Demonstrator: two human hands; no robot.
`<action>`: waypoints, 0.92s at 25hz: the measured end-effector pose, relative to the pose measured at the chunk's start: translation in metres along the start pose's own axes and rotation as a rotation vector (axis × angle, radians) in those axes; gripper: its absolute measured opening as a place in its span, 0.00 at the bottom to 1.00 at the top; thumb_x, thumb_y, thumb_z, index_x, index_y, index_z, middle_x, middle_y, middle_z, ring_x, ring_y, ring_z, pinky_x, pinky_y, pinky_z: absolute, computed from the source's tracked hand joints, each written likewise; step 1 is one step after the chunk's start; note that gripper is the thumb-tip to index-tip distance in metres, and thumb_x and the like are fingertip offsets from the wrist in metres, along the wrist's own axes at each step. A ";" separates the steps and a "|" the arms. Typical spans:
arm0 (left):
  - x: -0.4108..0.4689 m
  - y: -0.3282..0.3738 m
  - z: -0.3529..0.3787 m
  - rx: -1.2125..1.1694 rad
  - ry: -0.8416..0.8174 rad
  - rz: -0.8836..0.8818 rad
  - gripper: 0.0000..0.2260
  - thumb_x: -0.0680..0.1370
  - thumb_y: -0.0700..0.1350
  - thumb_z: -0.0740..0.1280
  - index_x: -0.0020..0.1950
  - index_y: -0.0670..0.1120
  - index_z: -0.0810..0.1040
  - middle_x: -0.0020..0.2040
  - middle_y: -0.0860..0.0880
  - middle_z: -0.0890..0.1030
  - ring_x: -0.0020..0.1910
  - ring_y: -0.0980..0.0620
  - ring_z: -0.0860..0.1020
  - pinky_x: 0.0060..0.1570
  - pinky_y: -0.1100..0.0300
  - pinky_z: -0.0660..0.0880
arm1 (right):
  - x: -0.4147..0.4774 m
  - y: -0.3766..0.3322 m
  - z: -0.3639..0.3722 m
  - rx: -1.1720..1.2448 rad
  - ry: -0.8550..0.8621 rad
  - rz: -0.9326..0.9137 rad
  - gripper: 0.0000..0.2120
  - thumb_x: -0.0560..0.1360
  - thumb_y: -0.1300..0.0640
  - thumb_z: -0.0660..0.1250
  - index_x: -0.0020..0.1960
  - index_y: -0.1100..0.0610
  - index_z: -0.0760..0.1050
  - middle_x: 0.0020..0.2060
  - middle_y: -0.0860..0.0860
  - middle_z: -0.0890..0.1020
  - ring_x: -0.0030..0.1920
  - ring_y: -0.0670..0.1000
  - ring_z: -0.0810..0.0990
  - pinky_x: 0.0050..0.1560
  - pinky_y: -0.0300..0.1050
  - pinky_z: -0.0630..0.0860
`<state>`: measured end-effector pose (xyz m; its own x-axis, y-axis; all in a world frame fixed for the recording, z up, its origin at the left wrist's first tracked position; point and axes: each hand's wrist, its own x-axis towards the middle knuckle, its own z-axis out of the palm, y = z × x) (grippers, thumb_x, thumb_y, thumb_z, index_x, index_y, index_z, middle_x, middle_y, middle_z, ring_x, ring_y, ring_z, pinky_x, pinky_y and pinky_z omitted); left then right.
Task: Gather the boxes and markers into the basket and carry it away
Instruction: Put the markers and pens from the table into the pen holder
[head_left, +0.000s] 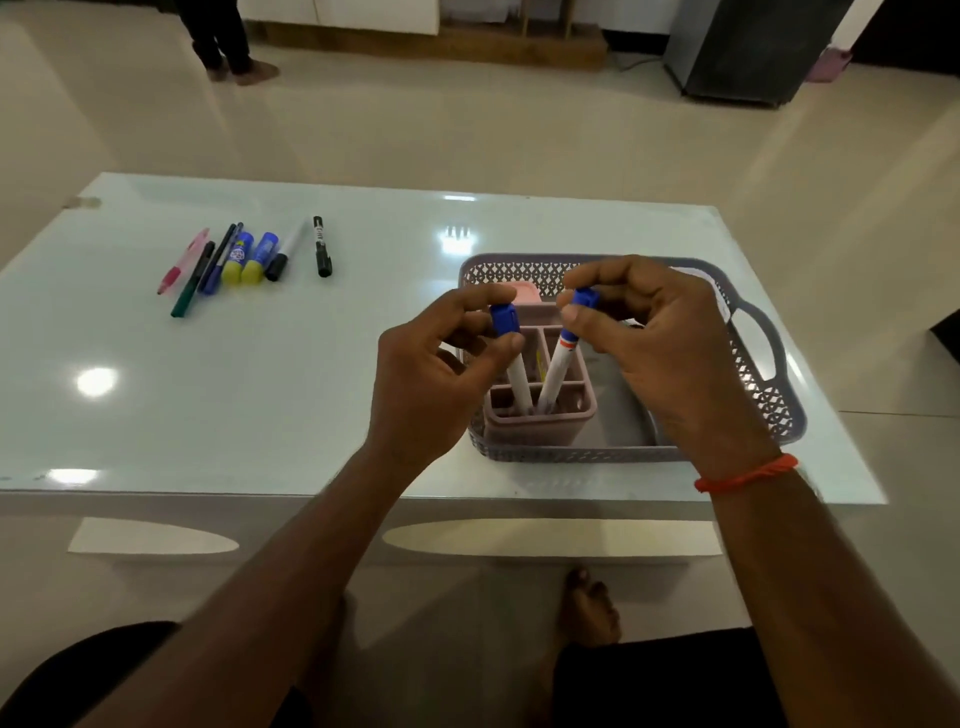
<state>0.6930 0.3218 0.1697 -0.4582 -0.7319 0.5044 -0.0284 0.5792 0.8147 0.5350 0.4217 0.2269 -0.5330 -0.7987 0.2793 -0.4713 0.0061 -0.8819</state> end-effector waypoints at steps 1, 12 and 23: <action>-0.002 -0.002 0.005 0.009 -0.021 -0.010 0.17 0.75 0.44 0.74 0.63 0.47 0.79 0.47 0.56 0.83 0.41 0.60 0.81 0.41 0.72 0.77 | 0.000 0.002 -0.003 -0.052 -0.039 0.003 0.11 0.72 0.61 0.74 0.54 0.54 0.80 0.48 0.50 0.85 0.48 0.46 0.84 0.49 0.39 0.81; -0.006 -0.003 0.038 0.201 -0.176 0.031 0.22 0.73 0.46 0.77 0.65 0.49 0.77 0.52 0.49 0.84 0.39 0.58 0.80 0.46 0.56 0.83 | 0.004 0.028 -0.025 -0.557 -0.378 0.057 0.23 0.69 0.56 0.77 0.62 0.47 0.76 0.54 0.51 0.82 0.49 0.46 0.79 0.52 0.40 0.77; 0.021 -0.002 -0.017 0.133 -0.149 0.007 0.23 0.76 0.58 0.69 0.67 0.48 0.70 0.55 0.54 0.78 0.49 0.60 0.78 0.43 0.70 0.74 | 0.007 -0.038 0.018 -0.474 -0.024 -0.475 0.19 0.73 0.49 0.72 0.61 0.56 0.78 0.56 0.52 0.83 0.57 0.49 0.78 0.60 0.45 0.73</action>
<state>0.6983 0.2991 0.1830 -0.5850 -0.6724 0.4536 -0.1374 0.6333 0.7616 0.5615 0.4046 0.2557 -0.1782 -0.7933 0.5822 -0.9114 -0.0900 -0.4016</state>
